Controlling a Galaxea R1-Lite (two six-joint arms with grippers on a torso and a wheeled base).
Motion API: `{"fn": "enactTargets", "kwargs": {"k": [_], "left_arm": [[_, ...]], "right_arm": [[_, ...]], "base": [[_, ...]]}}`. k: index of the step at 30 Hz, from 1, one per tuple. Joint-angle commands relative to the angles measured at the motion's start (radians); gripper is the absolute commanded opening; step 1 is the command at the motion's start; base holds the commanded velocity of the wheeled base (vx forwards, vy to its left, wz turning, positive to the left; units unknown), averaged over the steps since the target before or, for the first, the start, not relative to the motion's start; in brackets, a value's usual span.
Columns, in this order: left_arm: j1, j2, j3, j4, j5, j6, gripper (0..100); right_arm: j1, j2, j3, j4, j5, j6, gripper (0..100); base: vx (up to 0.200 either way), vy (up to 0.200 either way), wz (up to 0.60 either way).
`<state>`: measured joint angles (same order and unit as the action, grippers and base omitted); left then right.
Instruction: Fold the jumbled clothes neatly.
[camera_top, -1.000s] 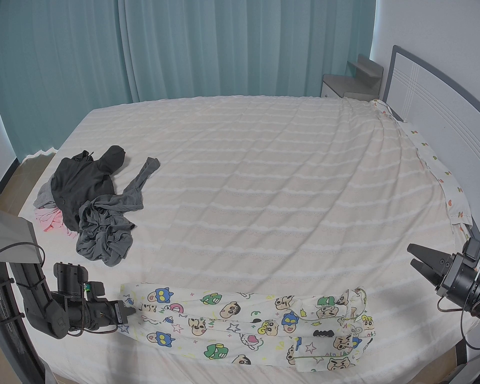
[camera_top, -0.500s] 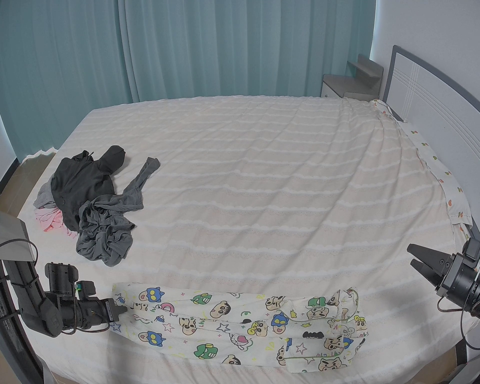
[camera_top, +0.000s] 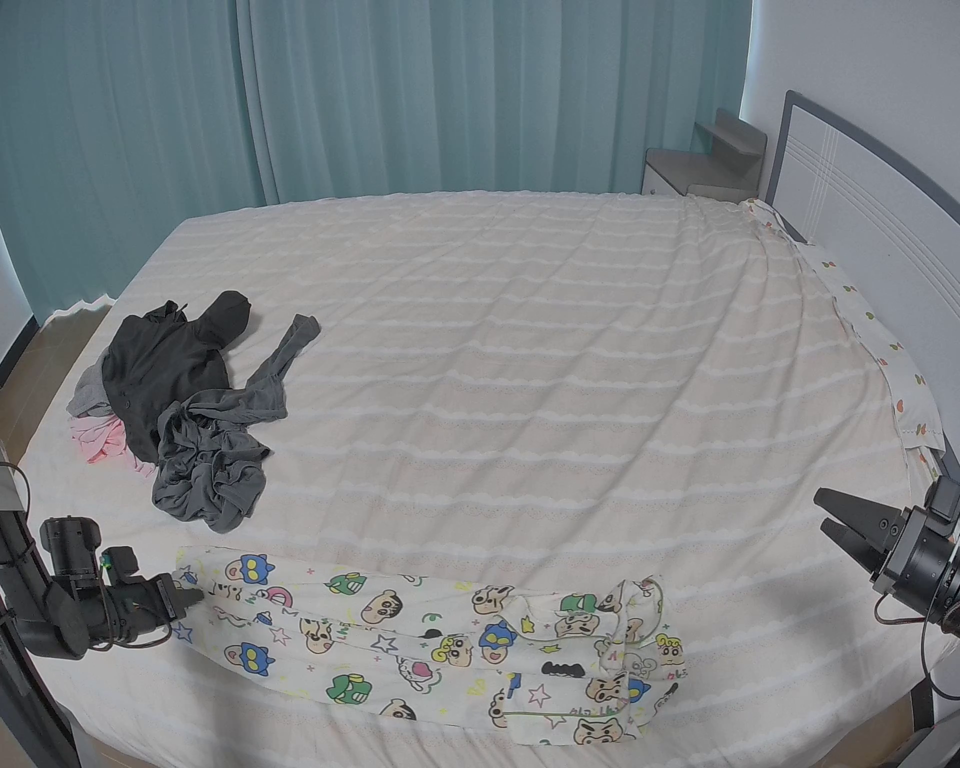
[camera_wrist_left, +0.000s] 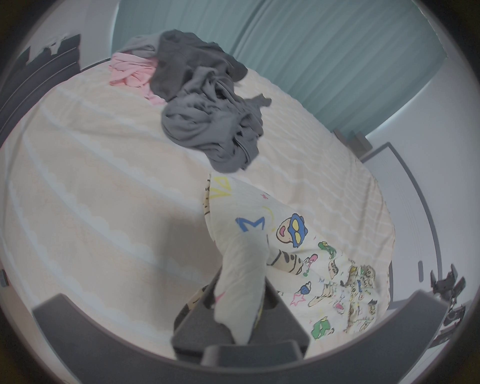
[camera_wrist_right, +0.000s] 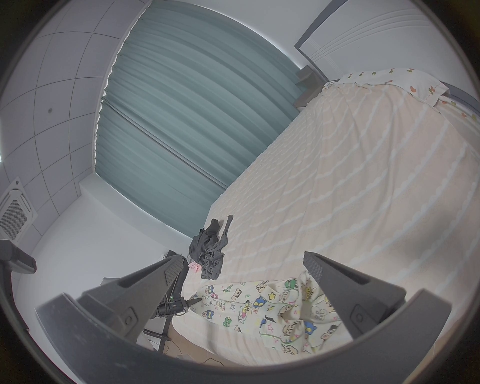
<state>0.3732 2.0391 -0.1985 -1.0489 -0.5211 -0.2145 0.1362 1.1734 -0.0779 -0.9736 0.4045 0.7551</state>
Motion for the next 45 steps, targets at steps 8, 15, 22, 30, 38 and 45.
{"fn": "enactTargets", "kwargs": {"k": [8,15,22,30,38,45], "left_arm": [[0.329,-0.01,-0.107,0.018,-0.112,0.0,0],[0.458,-0.007,-0.234,0.159,-0.18,-0.002,0],[0.596,-0.016,-0.437,0.383,-0.229,-0.002,0],[0.558,-0.135,-0.461,0.515,-0.229,-0.006,0],[0.276,-0.416,-0.361,0.672,-0.169,-0.029,0],[-0.138,-0.59,-0.32,0.745,0.052,-0.154,0]], "right_arm": [[0.0,0.0,0.0,-0.004,0.001,0.0,100],[0.0,0.0,0.0,-0.004,0.001,0.0,100],[0.0,0.0,0.0,-0.004,0.001,0.0,100],[0.0,0.002,0.0,0.0,0.001,0.0,100],[-0.004,0.0,0.0,-0.004,0.001,0.0,100],[-0.007,0.0,-0.002,-0.004,0.001,0.0,100]], "base": [[0.0,0.0,0.0],[0.0,0.0,0.0],[0.0,0.0,0.0],[0.0,0.0,0.0],[0.0,0.0,0.0],[0.0,0.0,0.0]]}}
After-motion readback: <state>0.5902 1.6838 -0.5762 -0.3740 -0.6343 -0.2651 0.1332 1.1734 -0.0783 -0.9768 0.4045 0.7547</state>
